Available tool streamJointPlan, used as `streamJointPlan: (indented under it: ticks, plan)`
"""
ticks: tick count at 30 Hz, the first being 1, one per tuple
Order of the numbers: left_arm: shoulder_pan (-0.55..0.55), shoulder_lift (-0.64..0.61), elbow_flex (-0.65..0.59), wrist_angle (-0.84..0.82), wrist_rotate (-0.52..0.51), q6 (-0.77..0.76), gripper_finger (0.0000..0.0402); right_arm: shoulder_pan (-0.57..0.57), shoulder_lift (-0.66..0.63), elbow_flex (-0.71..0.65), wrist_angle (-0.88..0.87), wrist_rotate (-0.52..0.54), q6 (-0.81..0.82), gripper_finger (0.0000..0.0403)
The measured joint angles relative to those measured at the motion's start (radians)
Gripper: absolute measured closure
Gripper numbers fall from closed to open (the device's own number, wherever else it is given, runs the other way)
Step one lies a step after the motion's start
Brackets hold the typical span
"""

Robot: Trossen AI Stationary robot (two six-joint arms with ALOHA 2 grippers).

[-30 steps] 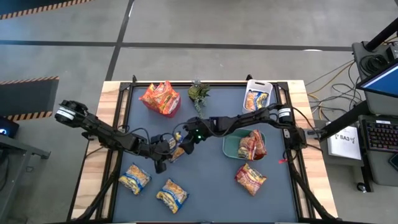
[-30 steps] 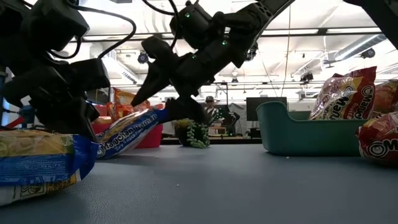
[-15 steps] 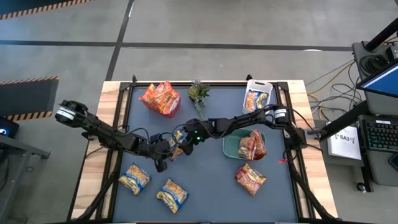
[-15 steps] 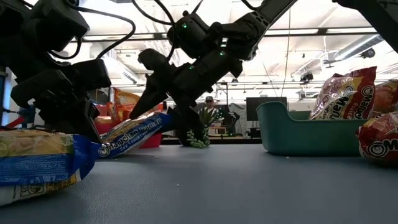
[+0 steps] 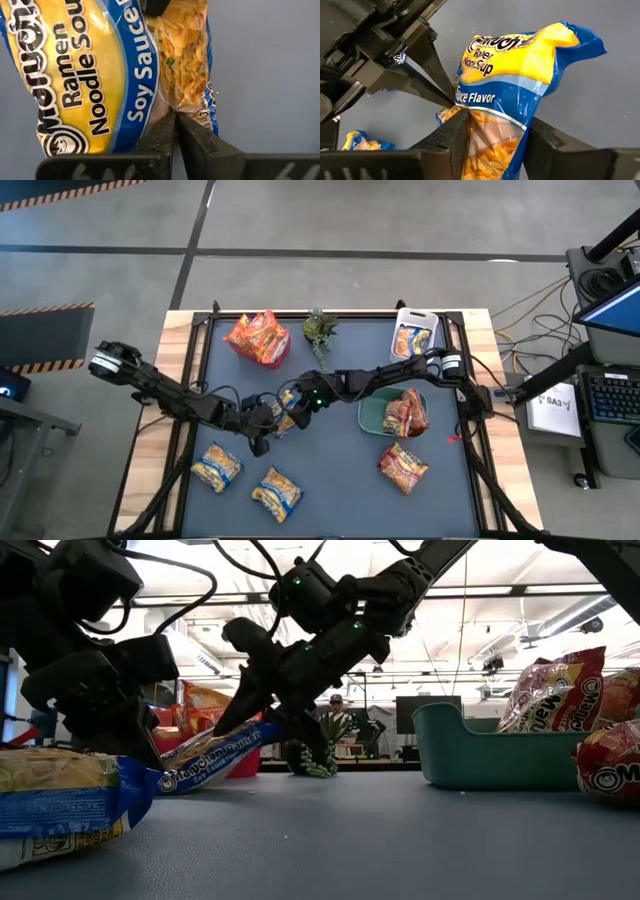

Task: Sort Maruchan noodles
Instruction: Put the blue noodle pack into the white bin

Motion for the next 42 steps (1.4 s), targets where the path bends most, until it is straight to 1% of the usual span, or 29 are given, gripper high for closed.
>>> streamJointPlan:
  ticks: [3, 8, 11, 15, 19, 21, 24, 28, 32, 36, 39, 42]
  plan:
    - [0.000, -0.003, 0.000, 0.002, 0.001, 0.015, 0.0371, -0.001, 0.000, 0.000, 0.000, -0.012, -0.004, 0.0274]
    - [-0.003, -0.026, 0.023, -0.027, 0.009, 0.051, 0.0342, 0.000, -0.010, 0.000, -0.010, -0.020, -0.027, 0.0277]
    - [-0.004, -0.057, 0.058, -0.087, 0.008, 0.091, 0.0335, 0.000, -0.023, 0.000, -0.018, -0.023, -0.045, 0.0278]
    - [-0.005, -0.101, 0.111, -0.210, -0.007, 0.149, 0.0333, -0.002, -0.039, 0.000, -0.033, -0.023, -0.060, 0.0279]
    - [-0.007, -0.153, 0.169, -0.312, -0.056, 0.219, 0.0333, -0.002, -0.042, -0.001, -0.042, -0.022, -0.064, 0.0280]
    - [-0.007, -0.184, 0.195, -0.340, -0.100, 0.282, 0.0333, -0.002, -0.043, -0.001, -0.041, -0.021, -0.068, 0.0281]
    - [-0.007, -0.235, 0.238, -0.338, -0.178, 0.401, 0.0333, -0.002, -0.044, -0.001, -0.037, -0.021, -0.072, 0.0281]
    - [-0.007, -0.293, 0.318, -0.332, -0.328, 0.559, 0.0333, -0.006, -0.047, -0.001, -0.027, -0.018, -0.076, 0.0287]
    - [-0.007, -0.327, 0.396, -0.332, -0.469, 0.673, 0.0333, -0.009, -0.057, -0.001, -0.019, -0.018, -0.088, 0.0304]
    - [-0.007, -0.347, 0.438, -0.334, -0.544, 0.730, 0.0333, -0.009, -0.071, 0.000, -0.024, -0.018, -0.101, 0.0309]
    - [-0.007, -0.360, 0.442, -0.336, -0.616, 0.734, 0.0333, -0.009, -0.096, 0.000, -0.039, -0.018, -0.114, 0.0310]
    - [-0.007, -0.366, 0.437, -0.370, -0.681, 0.714, 0.0333, -0.015, -0.144, 0.000, -0.095, -0.018, -0.137, 0.0310]
